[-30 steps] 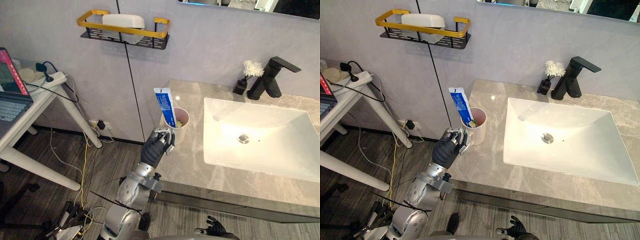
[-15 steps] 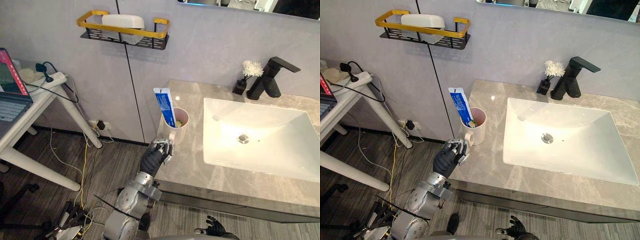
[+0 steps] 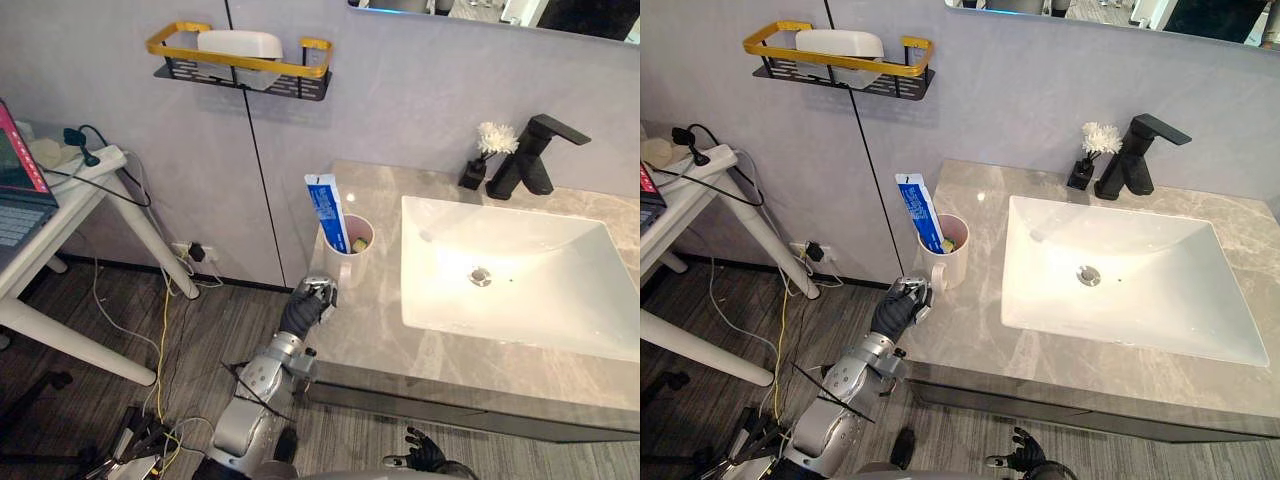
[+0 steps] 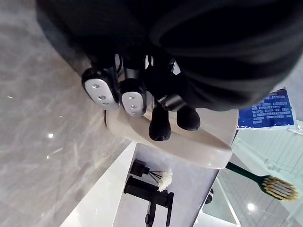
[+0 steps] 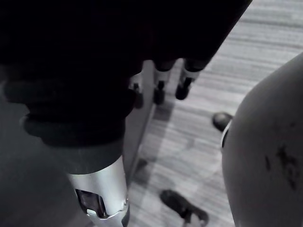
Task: Organize washtable
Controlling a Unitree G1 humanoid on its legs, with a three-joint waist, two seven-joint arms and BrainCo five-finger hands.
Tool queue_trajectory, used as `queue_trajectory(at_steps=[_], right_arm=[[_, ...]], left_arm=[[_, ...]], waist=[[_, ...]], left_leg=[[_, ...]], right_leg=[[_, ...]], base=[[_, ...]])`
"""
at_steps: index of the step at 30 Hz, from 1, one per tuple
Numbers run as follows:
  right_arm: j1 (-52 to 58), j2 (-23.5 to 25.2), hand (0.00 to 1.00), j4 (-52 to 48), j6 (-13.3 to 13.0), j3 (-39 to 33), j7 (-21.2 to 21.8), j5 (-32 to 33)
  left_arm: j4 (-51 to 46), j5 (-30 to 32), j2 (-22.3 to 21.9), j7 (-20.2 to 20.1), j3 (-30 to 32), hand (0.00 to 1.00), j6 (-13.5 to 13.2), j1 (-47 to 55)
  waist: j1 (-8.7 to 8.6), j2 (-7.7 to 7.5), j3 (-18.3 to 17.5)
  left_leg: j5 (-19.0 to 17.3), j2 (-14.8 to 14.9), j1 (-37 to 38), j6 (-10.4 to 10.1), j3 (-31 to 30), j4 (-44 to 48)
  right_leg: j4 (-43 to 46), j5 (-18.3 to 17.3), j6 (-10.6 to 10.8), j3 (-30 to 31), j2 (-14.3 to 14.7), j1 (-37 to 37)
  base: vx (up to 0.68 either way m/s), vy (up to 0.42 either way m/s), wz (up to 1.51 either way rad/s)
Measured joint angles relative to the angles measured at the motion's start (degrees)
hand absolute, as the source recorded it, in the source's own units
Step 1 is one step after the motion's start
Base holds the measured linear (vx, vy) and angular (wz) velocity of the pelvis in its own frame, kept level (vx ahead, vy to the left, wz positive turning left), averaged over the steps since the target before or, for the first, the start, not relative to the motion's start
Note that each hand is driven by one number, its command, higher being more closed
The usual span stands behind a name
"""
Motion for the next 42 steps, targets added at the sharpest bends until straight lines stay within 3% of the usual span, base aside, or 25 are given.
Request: queue_trajectory(at_steps=[4, 14, 24, 31, 42], right_arm=[[-0.31, 0.04, 0.00, -0.18, 0.01, -0.01, 0.01, -1.65], [0.11, 0.61, 0.00, -2.34, 0.05, 0.00, 0.05, -2.02], [2.08, 0.96, 0.00, -4.68, 0.02, 0.02, -0.01, -1.99], [2.20, 0.98, 0.00, -5.82, 0.02, 0.76, 0.00, -1.99], [2.03, 0.97, 0.00, -6.05, 0.02, 1.90, -0.01, -2.02]], left_arm=[[0.83, 0.02, -0.01, 0.08, 1.32, 1.00, -0.25, -1.44], [2.16, 0.45, -0.04, 3.59, 3.75, 1.00, -0.27, -4.74], [-0.45, -1.36, -0.38, 3.52, 0.43, 1.00, -0.19, -4.84], [-0.36, -1.37, -0.46, 2.02, -3.85, 1.00, 0.16, -4.51], [0.21, -1.38, -0.37, 1.09, -3.62, 1.00, -0.01, -3.43]], waist=[[-0.97, -0.51, 0.31], [-1.13, -1.20, 0.84], [-0.98, -2.12, 1.38], [-1.10, -1.48, 1.75], [-1.13, -1.26, 1.79]], left_leg=[[-0.01, 0.00, -0.06, 0.00, 0.46, -0.01], [-0.02, 0.03, -0.15, 0.01, 1.05, -0.18], [0.02, 0.18, -1.29, 0.01, 1.63, 0.23], [0.04, 0.20, -0.83, 0.05, 1.95, 0.21], [0.04, 0.05, -0.40, 0.05, 1.65, 0.19]], right_leg=[[-0.88, 0.51, 0.02, 0.39, 0.07, 0.05], [-1.86, 1.35, -0.10, 1.06, 0.17, -0.02], [-0.63, 1.39, -0.03, 2.22, -0.05, -1.76], [0.08, 1.33, -0.13, 2.53, -0.11, -1.97], [-0.76, 1.29, -0.29, 2.17, -0.07, -1.34]], base=[[0.00, 0.002, -0.06], [-0.01, 0.002, -0.04], [0.00, 0.002, -0.03], [-0.03, 0.002, -0.04], [0.00, -0.001, 0.01]])
